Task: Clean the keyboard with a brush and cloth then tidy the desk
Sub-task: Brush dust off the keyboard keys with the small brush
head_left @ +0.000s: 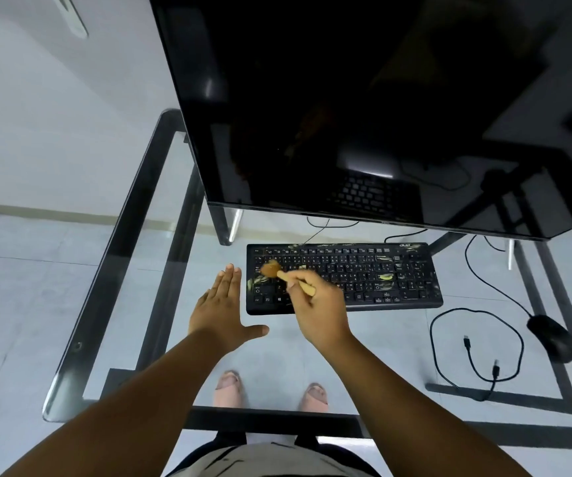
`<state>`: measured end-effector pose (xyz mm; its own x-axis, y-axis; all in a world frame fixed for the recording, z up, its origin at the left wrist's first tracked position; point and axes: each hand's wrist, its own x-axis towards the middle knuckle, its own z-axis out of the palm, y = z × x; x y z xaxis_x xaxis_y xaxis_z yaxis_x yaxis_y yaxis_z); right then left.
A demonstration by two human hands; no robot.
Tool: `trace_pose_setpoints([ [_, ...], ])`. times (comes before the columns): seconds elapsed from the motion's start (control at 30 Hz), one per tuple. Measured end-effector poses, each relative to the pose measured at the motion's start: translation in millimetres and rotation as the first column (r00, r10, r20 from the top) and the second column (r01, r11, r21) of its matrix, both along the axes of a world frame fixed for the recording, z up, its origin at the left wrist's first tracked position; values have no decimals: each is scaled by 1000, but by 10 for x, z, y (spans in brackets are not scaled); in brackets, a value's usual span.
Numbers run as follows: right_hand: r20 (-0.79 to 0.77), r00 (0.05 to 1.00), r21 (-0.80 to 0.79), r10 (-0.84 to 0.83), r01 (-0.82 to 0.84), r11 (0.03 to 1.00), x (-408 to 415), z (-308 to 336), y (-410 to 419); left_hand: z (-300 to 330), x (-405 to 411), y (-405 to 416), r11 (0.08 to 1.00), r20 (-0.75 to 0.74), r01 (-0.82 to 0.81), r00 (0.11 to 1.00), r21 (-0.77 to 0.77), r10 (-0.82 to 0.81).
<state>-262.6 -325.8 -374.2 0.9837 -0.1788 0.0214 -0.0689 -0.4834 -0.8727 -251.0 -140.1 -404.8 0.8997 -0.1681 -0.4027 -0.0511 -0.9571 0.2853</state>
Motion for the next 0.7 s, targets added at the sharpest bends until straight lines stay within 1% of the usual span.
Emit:
trace_pose_setpoints([
  [0.07,48,988,-51,-145,148,988,-26,-42,-96,1,-7,-4,1000,4,-12,1000,-8,12],
  [0.1,63,979,-24,-194,196,980,-41,-51,-134,-4,-9,-6,1000,4,-16,1000,-12,16],
  [0.13,66,979,17,-192,191,981,-48,-39,-157,-6,-12,-3,1000,5,-20,1000,-16,20],
  [0.17,48,987,51,-155,153,987,-60,-18,-173,-11,-20,-5,999,8,-25,1000,-21,26],
  [0.2,23,994,56,-110,109,992,-76,2,-189,-14,-28,-8,999,13,-35,999,-27,35],
  [0.23,8,995,42,-99,98,994,-84,-14,-205,-14,-34,-13,998,18,-47,999,-35,47],
  [0.3,24,981,-3,-192,192,981,-100,-45,-262,-13,-55,-40,997,26,-57,998,-49,59],
  [0.33,35,970,5,-240,240,971,-104,-47,-283,-17,-69,-53,996,34,-62,997,-58,64],
  [0.37,35,969,37,-246,245,969,-106,-34,-295,-20,-82,-71,996,44,-66,997,-67,69],
  [0.43,6,990,84,-141,140,987,-118,-5,-290,-19,-101,-100,995,62,-63,996,-79,68],
  [0.47,-8,997,68,-83,84,994,-138,5,-279,-23,-107,-104,995,67,-63,995,-79,69],
  [0.5,-4,997,28,-74,74,997,-156,1,-269,-29,-109,-99,995,68,-66,995,-78,72],
  [0.57,43,981,-42,-188,190,981,-170,-31,-276,-39,-111,-81,995,59,-73,995,-64,77],
  [0.6,59,972,-24,-229,231,973,-179,-26,-272,-46,-119,-68,996,54,-76,995,-50,78],
  [0.63,63,975,26,-215,214,976,-185,-17,-257,-51,-125,-59,997,51,-75,996,-37,77],
  [0.7,7,999,112,-54,53,992,-204,11,-189,-60,-142,-34,997,53,-71,996,-25,73],
])
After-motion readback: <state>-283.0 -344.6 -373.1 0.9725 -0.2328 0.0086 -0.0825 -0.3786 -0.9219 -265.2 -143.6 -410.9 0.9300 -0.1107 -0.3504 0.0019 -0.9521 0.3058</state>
